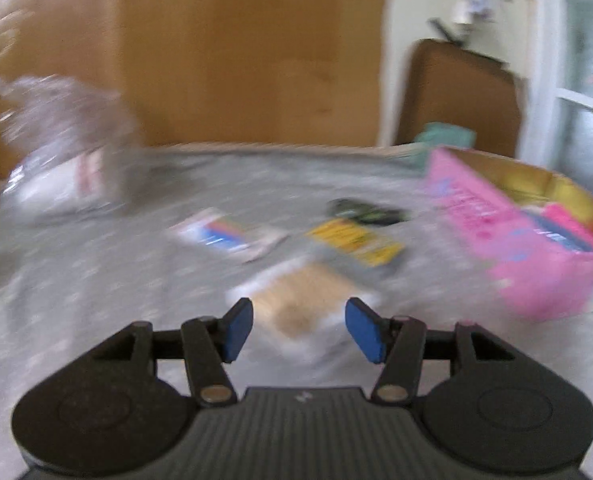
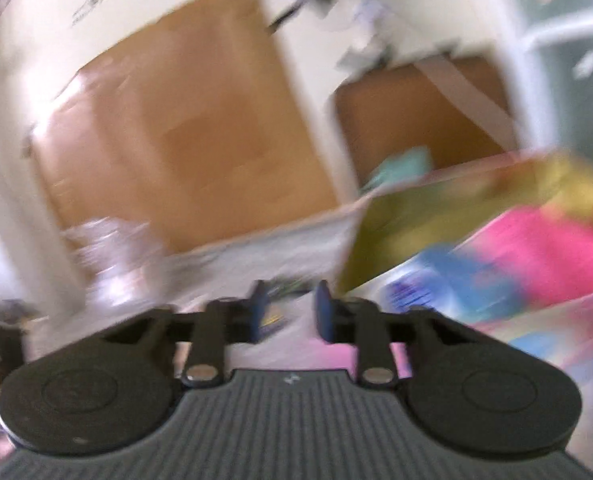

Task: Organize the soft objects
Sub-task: 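Drop the pink towel into the pink tin with the right gripper, then grasp the yellow eraser refill card with the right gripper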

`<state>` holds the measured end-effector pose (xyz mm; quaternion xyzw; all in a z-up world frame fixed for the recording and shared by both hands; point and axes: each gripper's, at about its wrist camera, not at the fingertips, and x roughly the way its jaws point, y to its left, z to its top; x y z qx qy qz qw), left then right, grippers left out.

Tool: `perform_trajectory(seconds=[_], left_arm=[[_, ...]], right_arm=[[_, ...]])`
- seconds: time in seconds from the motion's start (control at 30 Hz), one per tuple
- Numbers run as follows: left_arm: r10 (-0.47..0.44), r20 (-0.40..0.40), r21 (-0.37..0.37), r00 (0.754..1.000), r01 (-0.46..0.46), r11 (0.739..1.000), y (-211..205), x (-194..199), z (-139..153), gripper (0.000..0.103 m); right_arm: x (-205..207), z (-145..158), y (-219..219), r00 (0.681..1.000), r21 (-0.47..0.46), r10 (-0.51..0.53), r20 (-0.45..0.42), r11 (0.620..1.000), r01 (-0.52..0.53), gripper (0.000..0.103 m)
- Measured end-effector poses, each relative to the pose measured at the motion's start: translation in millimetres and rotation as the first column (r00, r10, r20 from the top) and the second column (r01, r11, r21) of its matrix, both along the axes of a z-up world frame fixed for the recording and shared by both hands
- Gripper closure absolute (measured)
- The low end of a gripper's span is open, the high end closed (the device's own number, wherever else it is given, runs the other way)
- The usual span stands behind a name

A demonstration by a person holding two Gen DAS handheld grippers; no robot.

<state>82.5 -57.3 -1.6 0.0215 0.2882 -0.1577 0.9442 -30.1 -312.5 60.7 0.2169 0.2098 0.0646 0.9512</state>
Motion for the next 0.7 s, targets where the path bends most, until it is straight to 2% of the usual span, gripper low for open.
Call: perform_trajectory(seconds=[0.1,0.13,0.17,0.27,0.33,0.37,0.43,0.53,0.6,0.67,0.7], left_arm=[[0.083,-0.007,0.005,0.996,-0.083,0.997,30.5,6.3,-12.2,0.051],[0.11,-0.031,-0.017,0.993,-0.111,0.994,40.3,9.8,-14.2,0.051],[0.12,-0.057,-0.073,0.991,-0.124,0.99,52.3,13.2,-14.6,0.051],[0.178,-0.078,-0.138,0.981,-0.188,0.972,73.6,18.0,-15.2,0.051],[0.174,-0.111,-0.204,0.978,-0.194,0.96,84.5,22.9,-17.6,0.051],[0.172,-0.119,-0.235,0.978,-0.197,0.952,89.8,24.6,-18.5,0.051],[0.17,-0.121,-0.256,0.978,-0.197,0.946,93.6,24.3,-19.5,0.051],[0.145,-0.112,-0.26,0.983,-0.17,0.951,90.8,21.0,-19.2,0.051],[0.135,-0.106,-0.262,0.985,-0.159,0.952,88.5,20.7,-19.4,0.051],[0.132,-0.104,-0.269,0.986,-0.155,0.951,88.7,19.6,-20.2,0.051],[0.131,-0.104,-0.273,0.986,-0.155,0.95,89.3,19.2,-20.4,0.051]], right_arm=[[37.1,-8.3,31.0,0.991,0.095,0.098,-0.093,0.991,-0.089,0.09],[49.6,-10.1,41.7,0.986,0.11,0.122,-0.117,0.988,-0.109,0.09],[64.7,-12.0,56.5,0.98,0.098,0.133,-0.146,0.988,-0.119,0.088],[100.0,-15.0,88.4,0.979,-0.039,0.11,-0.173,0.992,-0.118,0.085],[125.8,-21.7,105.9,0.976,-0.177,0.098,-0.196,0.975,-0.133,0.07],[139.2,-27.5,112.8,0.973,-0.238,0.089,-0.212,0.961,-0.14,0.058],[152.7,-39.3,119.4,0.966,-0.299,0.086,-0.245,0.941,-0.16,0.051],[177.4,-56.1,124.0,0.948,-0.348,0.078,-0.309,0.918,-0.189,0.05],[187.5,-63.5,122.5,0.948,-0.354,0.059,-0.314,0.919,-0.174,0.043],[193.5,-63.1,125.3,0.945,-0.375,0.053,-0.323,0.91,-0.179,0.044],[193.1,-63.4,126.8,0.943,-0.393,0.059,-0.326,0.899,-0.193,0.05]])
